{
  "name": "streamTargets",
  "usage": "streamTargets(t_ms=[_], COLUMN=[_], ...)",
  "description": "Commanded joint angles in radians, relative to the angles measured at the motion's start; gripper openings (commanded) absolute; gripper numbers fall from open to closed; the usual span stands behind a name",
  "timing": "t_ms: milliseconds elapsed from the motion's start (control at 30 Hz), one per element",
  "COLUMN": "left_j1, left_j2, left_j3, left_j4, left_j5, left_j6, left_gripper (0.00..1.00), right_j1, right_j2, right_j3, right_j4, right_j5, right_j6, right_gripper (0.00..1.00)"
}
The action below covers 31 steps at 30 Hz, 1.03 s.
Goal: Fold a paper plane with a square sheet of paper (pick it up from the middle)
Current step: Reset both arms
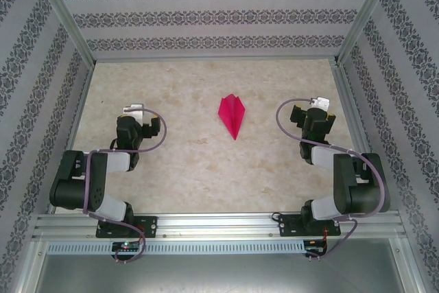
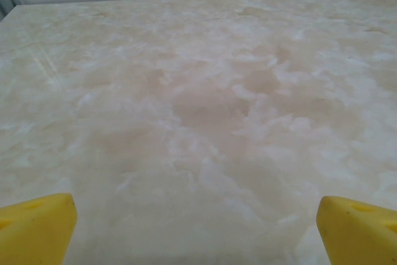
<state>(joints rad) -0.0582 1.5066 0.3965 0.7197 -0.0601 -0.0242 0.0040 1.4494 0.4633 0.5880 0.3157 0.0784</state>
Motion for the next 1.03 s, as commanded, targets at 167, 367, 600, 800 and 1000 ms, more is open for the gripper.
streamTargets(t_ms=[167,367,600,800,1000], left_j1=[0.020,0.004,0.000,-0.002,-0.003], left_j2=[0.051,0.054,0.054,0.055,0.055], left_j3=[-0.001,0.013,0.021,0.024,0.024], left_j4=[0.144,0.119,0.104,0.100,0.101], left_j5=[0.043,0.016,0.040,0.037,0.033], left_j6=[0.027,0.040,0.056,0.058,0.060], left_gripper=[1.00,1.00,1.00,1.00,1.00], right_j1=[-0.017,-0.018,-0.018,-0.017,-0.017], right_j2=[0.021,0.050,0.052,0.052,0.049], right_j3=[-0.047,-0.076,-0.073,-0.072,-0.077], right_j4=[0.210,0.287,0.280,0.279,0.284], right_j5=[-0.184,-0.214,-0.210,-0.208,-0.209], right_j6=[-0.052,-0.067,-0.068,-0.068,-0.069], right_gripper=[0.98,0.98,0.98,0.98,0.98])
